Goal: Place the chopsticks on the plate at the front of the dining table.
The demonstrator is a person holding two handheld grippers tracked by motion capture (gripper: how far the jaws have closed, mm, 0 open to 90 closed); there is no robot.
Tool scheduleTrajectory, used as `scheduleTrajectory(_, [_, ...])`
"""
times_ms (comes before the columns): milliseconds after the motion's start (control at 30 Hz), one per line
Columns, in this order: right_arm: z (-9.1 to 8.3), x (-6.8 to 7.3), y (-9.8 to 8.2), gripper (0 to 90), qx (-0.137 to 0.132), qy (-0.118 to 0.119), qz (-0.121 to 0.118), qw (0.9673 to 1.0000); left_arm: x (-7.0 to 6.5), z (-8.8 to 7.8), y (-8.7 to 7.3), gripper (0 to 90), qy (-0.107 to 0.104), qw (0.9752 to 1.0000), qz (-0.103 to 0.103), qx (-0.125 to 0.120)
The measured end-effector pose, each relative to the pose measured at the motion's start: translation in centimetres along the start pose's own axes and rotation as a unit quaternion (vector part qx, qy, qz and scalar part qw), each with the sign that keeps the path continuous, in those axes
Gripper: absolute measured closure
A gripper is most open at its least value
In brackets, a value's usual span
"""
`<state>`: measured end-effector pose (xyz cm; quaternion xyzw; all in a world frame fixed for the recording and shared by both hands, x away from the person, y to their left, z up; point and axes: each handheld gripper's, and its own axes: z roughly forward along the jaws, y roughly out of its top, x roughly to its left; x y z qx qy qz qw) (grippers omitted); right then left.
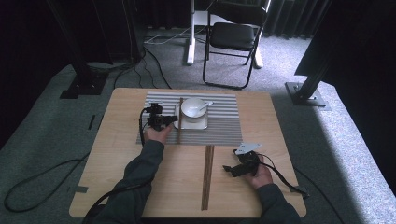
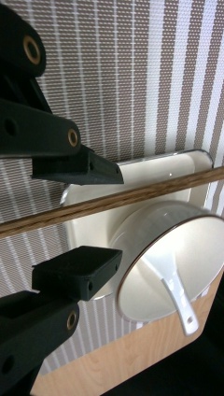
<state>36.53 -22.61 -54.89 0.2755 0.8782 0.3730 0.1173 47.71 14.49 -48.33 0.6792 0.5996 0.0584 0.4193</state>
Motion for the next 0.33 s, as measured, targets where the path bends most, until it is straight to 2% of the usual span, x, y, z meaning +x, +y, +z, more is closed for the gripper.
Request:
scheduleTrajectory(167, [0.0, 0.0, 0.0, 12.0, 0.000, 0.000, 0.000, 1.0000, -0.4, -1.3, -1.5, 56.0, 0.001, 0.9996, 0.030, -0.003])
scheduleTrajectory(233, [0.0, 0.0, 0.0, 12.0, 0.000, 0.000, 0.000, 1.0000, -0.2, -1.7, -2.1, 56.0, -0.009, 0.9994, 0.033, -0.002])
scheduleTrajectory(333, [0.0, 0.0, 0.0, 12.0, 0.000, -0.001, 0.000, 1.0000, 0.6, -2.4, -2.9, 55.3, -0.011, 0.9996, 0.026, -0.007])
